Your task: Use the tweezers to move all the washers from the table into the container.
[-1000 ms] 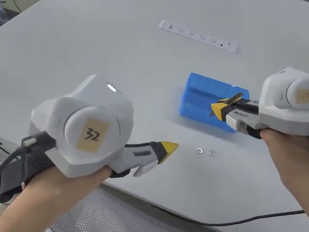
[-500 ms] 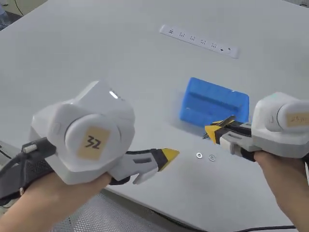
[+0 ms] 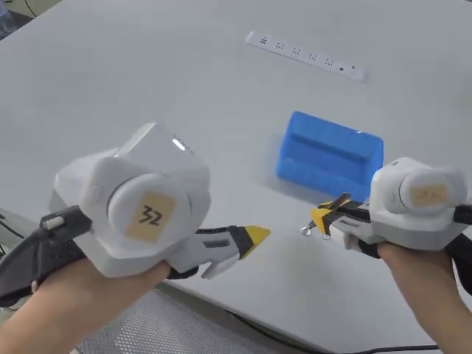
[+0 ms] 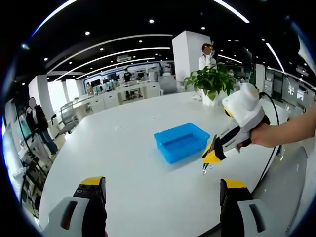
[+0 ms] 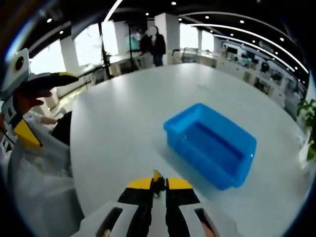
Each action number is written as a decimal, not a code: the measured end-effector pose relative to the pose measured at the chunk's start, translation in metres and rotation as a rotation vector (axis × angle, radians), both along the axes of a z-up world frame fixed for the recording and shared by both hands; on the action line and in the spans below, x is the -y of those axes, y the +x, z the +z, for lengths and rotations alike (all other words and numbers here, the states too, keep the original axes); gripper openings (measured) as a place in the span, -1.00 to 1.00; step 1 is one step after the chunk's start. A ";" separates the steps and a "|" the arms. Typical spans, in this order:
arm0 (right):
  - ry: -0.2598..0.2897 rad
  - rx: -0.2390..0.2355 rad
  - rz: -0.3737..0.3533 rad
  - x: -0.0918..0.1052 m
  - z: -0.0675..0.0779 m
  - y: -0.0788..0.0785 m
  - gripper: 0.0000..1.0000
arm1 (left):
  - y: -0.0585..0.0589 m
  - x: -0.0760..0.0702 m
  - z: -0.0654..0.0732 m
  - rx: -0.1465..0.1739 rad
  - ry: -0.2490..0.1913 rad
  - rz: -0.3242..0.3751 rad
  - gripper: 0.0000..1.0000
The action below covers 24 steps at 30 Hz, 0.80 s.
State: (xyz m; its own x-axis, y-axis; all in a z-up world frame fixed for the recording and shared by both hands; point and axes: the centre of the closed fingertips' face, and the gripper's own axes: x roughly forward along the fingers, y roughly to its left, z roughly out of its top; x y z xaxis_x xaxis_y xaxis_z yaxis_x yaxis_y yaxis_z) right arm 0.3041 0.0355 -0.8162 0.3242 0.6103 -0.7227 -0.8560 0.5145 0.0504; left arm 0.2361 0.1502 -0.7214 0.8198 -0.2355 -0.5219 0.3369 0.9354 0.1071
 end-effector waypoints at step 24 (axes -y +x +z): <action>-0.010 0.008 0.000 -0.005 -0.004 -0.001 -0.91 | 0.000 -0.002 -0.008 -0.016 0.019 -0.010 0.98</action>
